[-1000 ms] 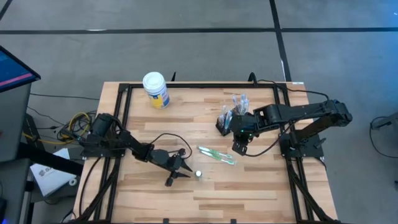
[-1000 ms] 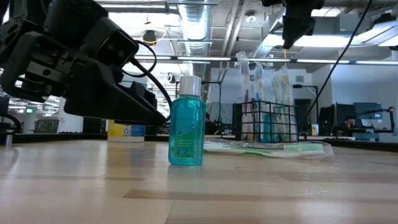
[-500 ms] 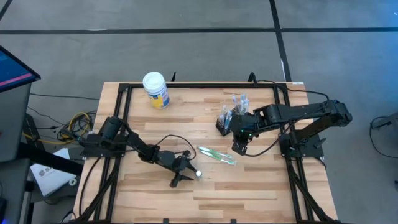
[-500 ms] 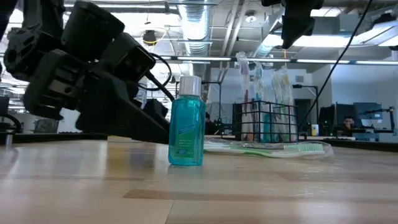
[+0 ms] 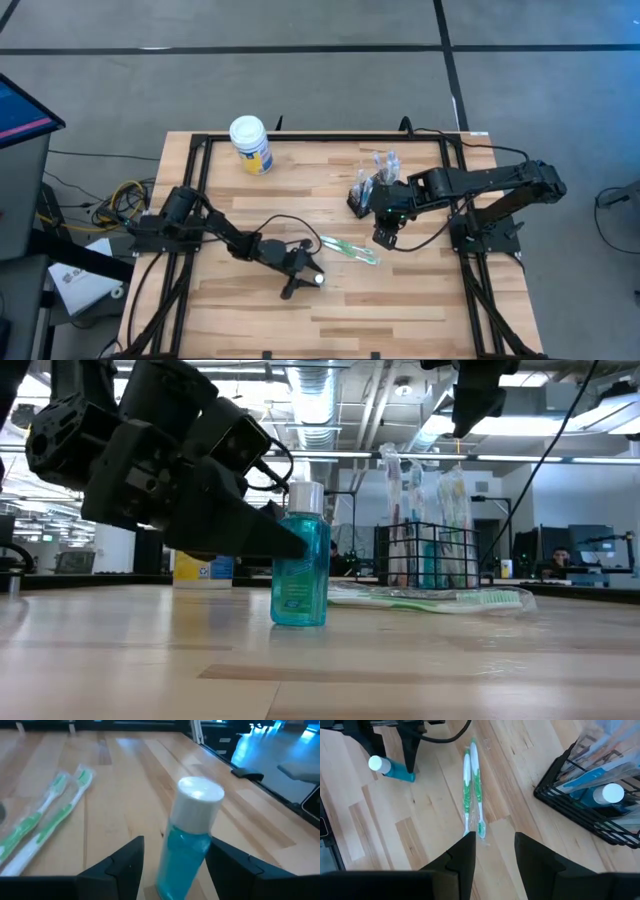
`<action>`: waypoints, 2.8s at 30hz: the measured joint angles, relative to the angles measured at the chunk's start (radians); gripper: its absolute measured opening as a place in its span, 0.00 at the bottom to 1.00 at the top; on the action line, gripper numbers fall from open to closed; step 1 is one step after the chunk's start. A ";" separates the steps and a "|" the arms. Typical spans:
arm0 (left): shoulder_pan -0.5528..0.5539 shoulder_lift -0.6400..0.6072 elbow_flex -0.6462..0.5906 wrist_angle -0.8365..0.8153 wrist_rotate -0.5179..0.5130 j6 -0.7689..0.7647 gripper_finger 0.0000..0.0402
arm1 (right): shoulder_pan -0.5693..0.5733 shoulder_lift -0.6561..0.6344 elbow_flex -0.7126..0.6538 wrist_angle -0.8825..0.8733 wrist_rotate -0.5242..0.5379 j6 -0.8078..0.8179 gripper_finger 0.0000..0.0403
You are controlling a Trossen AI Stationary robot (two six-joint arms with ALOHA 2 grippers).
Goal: Pick & Place toothbrushing station
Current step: Put the blue mouthwash into the mesh organizer
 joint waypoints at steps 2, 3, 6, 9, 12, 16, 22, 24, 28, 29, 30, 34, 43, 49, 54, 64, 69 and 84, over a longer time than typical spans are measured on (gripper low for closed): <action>0.001 0.015 0.002 -0.002 0.000 0.001 0.50 | 0.000 0.000 0.000 0.000 0.000 0.000 0.31; 0.004 0.025 0.004 -0.003 0.000 0.000 0.50 | 0.000 0.000 0.000 0.000 0.000 0.000 0.31; 0.012 0.061 0.019 -0.002 0.017 -0.024 0.49 | 0.000 0.000 0.000 0.001 0.000 0.000 0.31; 0.026 0.073 0.033 0.000 0.047 -0.051 0.48 | 0.000 0.000 0.000 0.001 0.000 0.000 0.31; 0.036 0.068 0.031 -0.002 0.055 -0.051 0.44 | 0.000 0.000 0.000 0.006 0.000 0.000 0.31; 0.039 0.062 0.031 0.001 0.056 -0.051 0.38 | 0.000 0.000 0.000 0.008 0.000 0.000 0.31; 0.039 0.062 0.031 -0.001 0.057 -0.050 0.24 | 0.000 0.000 0.000 0.008 0.000 0.000 0.31; 0.039 0.062 0.031 -0.001 0.057 -0.050 0.18 | 0.000 0.000 0.000 0.012 0.000 0.000 0.31; 0.039 0.062 0.031 -0.001 0.058 -0.039 0.13 | 0.000 0.000 0.000 0.041 0.000 -0.002 0.31; 0.039 0.062 0.031 -0.001 0.058 -0.032 0.13 | 0.000 0.000 0.000 0.050 0.000 -0.006 0.31; 0.039 0.062 0.031 -0.002 0.058 -0.030 0.13 | 0.000 0.000 0.000 0.058 0.000 -0.008 0.31; 0.039 0.062 0.031 -0.002 0.057 -0.030 0.14 | 0.000 0.003 0.000 0.094 0.000 -0.011 0.31; 0.039 0.041 0.030 -0.039 0.057 -0.030 0.15 | 0.014 0.077 0.001 0.171 -0.009 -0.062 0.31; 0.063 -0.071 0.030 -0.145 0.032 0.016 0.15 | 0.028 0.173 0.000 0.283 -0.145 -0.140 0.31; 0.105 -0.182 0.037 -0.264 0.026 0.055 0.15 | 0.044 0.227 0.005 0.334 -0.165 -0.181 0.31; 0.152 -0.257 0.037 -0.356 0.011 0.088 0.15 | 0.046 0.232 0.023 0.424 -0.160 -0.195 0.31; 0.151 -0.253 0.036 -0.363 0.011 0.090 0.15 | 0.046 0.245 0.023 0.498 -0.160 -0.227 0.31; 0.150 -0.253 0.036 -0.370 0.011 0.090 0.15 | 0.034 0.284 0.024 0.569 -0.127 -0.300 0.31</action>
